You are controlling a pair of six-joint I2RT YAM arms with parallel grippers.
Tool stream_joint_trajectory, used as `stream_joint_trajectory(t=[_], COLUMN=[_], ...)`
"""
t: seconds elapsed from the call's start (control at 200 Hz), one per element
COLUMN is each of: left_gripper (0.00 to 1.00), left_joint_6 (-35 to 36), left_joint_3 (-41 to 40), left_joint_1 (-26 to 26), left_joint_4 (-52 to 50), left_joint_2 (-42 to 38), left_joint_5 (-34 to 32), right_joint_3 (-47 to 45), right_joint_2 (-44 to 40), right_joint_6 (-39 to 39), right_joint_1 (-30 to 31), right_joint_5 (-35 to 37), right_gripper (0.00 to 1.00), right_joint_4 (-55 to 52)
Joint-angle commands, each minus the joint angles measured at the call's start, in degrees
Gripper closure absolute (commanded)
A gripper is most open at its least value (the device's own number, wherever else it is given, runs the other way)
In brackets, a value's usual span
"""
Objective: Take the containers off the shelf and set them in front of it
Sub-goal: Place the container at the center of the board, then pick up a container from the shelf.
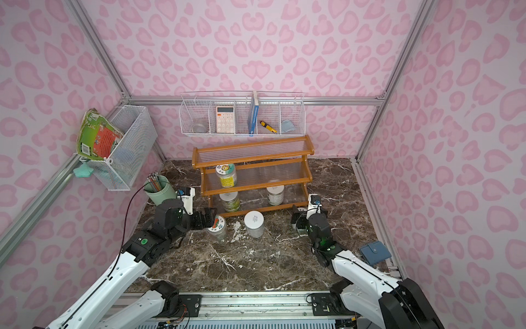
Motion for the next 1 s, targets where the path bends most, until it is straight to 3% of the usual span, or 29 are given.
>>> stream_joint_trajectory(t=[0.0, 0.325, 0.5, 0.995], left_gripper=[0.01, 0.01, 0.01, 0.01], left_joint_6=[3.2, 13.8, 15.8, 15.8], left_joint_3=[1.6, 1.7, 3.9, 7.3], left_joint_1=[-0.2, -0.8, -0.9, -5.8], left_joint_4=[3.1, 19.9, 26.5, 39.8], left_joint_2=[2.7, 11.4, 18.1, 30.8], left_joint_5=[-0.6, 1.0, -0.5, -15.1], right_joint_3=[1.0, 1.4, 1.4, 1.1], right_joint_2=[-3.3, -11.2, -11.9, -12.4], right_joint_6=[-1.2, -1.9, -2.0, -3.8], right_joint_1=[0.1, 0.0, 0.0, -2.6], right_joint_5=[-1.2, -3.4, -4.0, -6.5], right_gripper=[0.01, 0.01, 0.01, 0.01], right_joint_4=[-4.0, -8.5, -8.8, -7.5])
